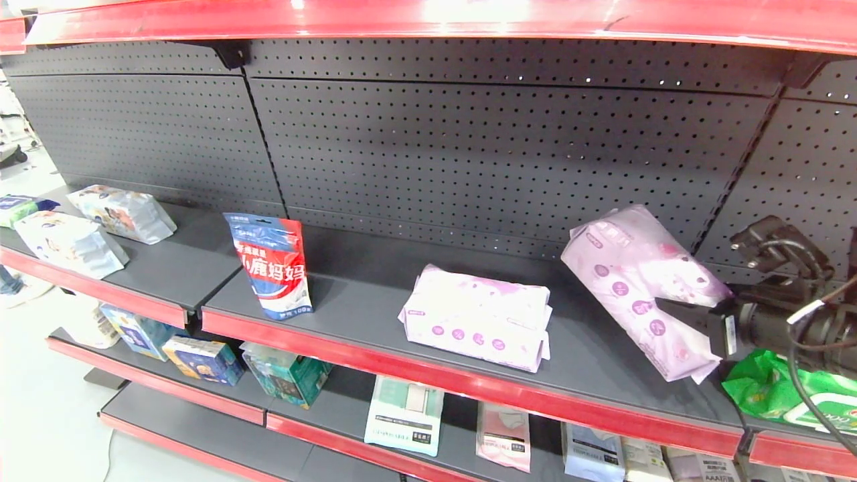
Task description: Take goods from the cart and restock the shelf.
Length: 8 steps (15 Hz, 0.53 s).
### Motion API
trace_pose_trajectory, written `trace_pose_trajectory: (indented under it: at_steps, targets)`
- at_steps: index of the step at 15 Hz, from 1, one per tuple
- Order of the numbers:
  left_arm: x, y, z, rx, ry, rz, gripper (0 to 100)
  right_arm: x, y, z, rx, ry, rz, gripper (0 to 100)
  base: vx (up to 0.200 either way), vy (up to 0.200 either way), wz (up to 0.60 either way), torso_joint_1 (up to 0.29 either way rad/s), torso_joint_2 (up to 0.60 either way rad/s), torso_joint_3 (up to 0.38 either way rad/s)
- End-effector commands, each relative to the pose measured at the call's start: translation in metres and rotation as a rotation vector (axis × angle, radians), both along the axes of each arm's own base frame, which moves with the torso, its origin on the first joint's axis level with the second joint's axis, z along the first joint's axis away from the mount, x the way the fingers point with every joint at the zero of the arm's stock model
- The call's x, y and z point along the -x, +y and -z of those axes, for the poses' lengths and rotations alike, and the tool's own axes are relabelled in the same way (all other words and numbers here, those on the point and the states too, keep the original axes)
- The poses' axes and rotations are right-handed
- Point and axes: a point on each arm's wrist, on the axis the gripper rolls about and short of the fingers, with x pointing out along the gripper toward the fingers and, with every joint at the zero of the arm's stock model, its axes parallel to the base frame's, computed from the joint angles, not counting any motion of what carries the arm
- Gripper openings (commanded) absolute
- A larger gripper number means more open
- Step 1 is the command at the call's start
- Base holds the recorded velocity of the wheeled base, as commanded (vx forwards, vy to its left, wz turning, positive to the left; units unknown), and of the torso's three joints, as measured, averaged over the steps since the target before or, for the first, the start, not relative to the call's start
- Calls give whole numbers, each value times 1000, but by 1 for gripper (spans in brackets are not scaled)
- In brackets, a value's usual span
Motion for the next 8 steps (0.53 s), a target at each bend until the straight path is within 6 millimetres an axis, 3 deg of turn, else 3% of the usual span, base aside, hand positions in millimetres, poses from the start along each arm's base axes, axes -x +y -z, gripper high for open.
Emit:
trace_pose_trajectory:
  at_steps: [1,8]
  targets:
    - [0,0,0,0,-1,0,100,-37,3,19,30,49,-73,0,0,0,0,0,0,0]
    - [0,0,0,0,-1,0,100,-108,8,17,53,-30,-229,0,0,0,0,0,0,0]
